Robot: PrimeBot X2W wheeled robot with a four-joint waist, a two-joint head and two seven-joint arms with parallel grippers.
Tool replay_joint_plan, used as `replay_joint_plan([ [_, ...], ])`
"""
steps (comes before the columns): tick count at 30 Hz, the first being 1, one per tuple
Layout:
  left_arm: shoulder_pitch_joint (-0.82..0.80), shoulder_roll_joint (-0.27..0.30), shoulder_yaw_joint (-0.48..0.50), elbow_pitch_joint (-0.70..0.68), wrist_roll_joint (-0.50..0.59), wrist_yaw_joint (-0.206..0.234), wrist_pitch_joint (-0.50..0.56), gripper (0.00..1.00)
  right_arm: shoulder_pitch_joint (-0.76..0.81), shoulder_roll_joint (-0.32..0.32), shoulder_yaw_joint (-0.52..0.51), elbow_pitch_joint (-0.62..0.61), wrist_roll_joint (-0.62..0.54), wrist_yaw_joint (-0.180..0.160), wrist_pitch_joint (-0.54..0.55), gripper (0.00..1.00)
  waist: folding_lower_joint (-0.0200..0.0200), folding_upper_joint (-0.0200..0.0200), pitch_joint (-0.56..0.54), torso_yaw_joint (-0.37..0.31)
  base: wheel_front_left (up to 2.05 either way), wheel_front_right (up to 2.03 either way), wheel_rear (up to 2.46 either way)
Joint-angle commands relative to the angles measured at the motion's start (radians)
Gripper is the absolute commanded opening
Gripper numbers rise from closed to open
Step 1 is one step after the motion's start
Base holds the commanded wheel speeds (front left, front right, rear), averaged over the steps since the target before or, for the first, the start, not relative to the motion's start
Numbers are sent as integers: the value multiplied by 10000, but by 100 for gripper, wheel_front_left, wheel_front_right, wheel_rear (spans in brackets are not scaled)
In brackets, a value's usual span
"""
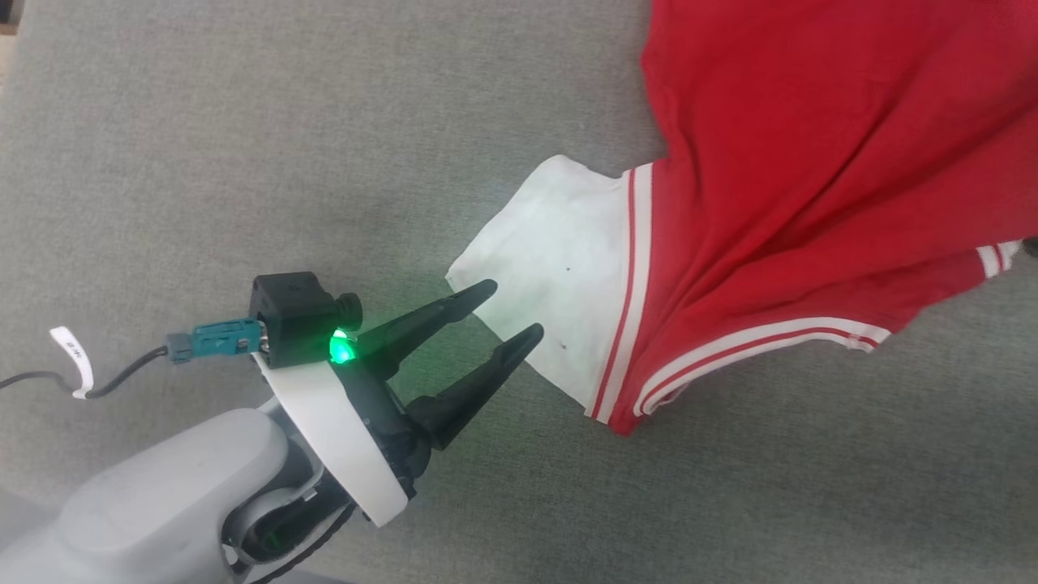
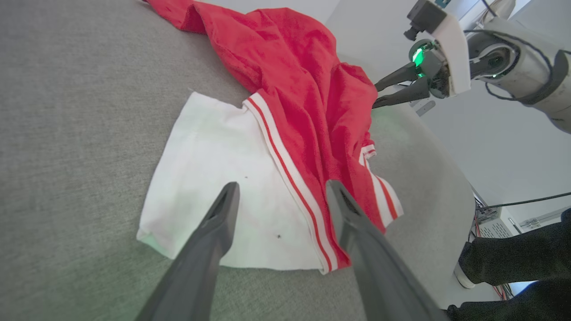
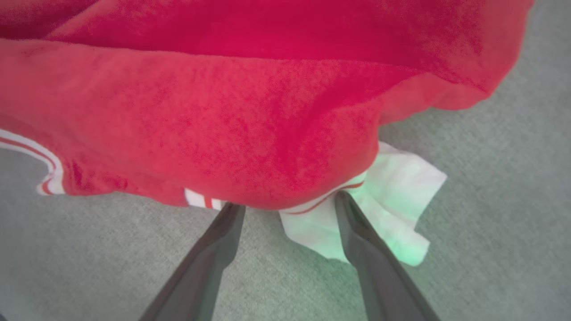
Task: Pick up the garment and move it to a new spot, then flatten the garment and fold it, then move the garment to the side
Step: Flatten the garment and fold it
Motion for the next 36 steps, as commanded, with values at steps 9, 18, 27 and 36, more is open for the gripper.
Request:
replay_joint_plan([
  [9,307,-355,187,72,28,-20,-49,100,-454,578,424,576,-870,1,-129,0,0,0,123,333,0,0,0],
  [18,528,-682,208,71,18,-21,-50,100,-1385,1059,-201,1026,-1436,1,-1258,0,0,0,74,580,0,0,0],
  [27,412,-1024,125,185,-46,-21,-50,100,-2862,2956,1233,2503,-3065,1,-1216,9,0,0,218,753,0,0,0],
  [36,807,-850,469,209,-62,-21,-50,100,-3002,2699,1549,2734,-2610,1,-2152,100,0,0,-59,212,0,0,0],
])
